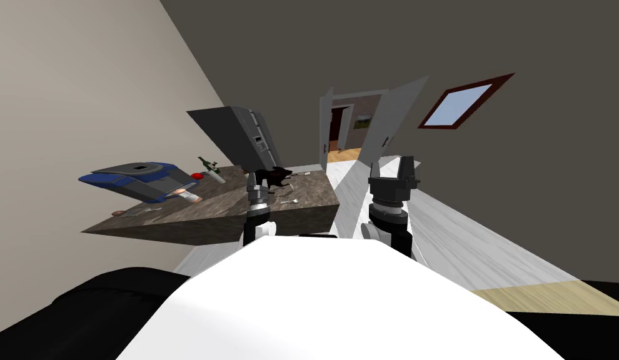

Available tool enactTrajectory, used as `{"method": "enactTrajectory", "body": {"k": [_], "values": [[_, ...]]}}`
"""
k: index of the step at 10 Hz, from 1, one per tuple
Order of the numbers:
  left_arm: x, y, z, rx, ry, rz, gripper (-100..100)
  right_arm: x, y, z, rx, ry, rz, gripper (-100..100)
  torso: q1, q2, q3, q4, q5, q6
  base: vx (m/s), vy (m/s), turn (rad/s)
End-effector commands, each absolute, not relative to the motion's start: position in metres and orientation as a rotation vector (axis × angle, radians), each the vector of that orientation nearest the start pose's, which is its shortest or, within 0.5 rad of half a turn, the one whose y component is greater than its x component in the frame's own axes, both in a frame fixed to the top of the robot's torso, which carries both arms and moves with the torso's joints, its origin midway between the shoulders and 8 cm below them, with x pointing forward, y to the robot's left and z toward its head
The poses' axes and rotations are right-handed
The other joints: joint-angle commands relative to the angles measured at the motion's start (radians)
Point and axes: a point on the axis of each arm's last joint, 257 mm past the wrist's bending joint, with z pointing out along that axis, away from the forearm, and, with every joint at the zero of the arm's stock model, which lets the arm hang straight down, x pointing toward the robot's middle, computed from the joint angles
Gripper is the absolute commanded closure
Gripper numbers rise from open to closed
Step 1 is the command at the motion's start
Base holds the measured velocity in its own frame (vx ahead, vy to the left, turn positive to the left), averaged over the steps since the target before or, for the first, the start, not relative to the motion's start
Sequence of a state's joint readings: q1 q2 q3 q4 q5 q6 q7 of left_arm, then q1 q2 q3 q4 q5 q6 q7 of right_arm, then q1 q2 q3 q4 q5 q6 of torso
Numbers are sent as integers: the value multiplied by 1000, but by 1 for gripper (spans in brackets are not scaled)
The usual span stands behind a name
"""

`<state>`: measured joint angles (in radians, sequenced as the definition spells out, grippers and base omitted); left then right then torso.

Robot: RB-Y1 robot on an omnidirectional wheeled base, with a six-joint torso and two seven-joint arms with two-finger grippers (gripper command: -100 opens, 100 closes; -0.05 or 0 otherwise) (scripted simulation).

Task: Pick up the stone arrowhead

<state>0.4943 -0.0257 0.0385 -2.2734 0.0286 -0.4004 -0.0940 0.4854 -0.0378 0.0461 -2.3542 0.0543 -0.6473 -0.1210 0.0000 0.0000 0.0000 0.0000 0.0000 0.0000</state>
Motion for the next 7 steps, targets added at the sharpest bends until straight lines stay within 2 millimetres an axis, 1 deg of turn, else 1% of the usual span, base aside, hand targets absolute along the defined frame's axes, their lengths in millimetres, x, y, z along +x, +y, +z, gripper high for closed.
{"method": "enactTrajectory", "body": {"k": [1, 3, 7], "values": [[361, 299, 4, -711, 701, -1180, -100, 302, -242, 83, 450, 492, 1490, 0, 0, 0, 0, 0, 0, 0, -52, -19, -38], [365, 298, 3, -697, 736, -1186, -100, 302, -242, 83, 450, 492, 1490, 0, -2, 6, 3, 1, 0, 0, -124, -37, -45], [377, 302, -6, -695, 820, -1187, -100, 302, -242, 83, 450, 491, 1490, 0, -2, 10, 6, 2, 0, 0, -150, -39, -73]]}}
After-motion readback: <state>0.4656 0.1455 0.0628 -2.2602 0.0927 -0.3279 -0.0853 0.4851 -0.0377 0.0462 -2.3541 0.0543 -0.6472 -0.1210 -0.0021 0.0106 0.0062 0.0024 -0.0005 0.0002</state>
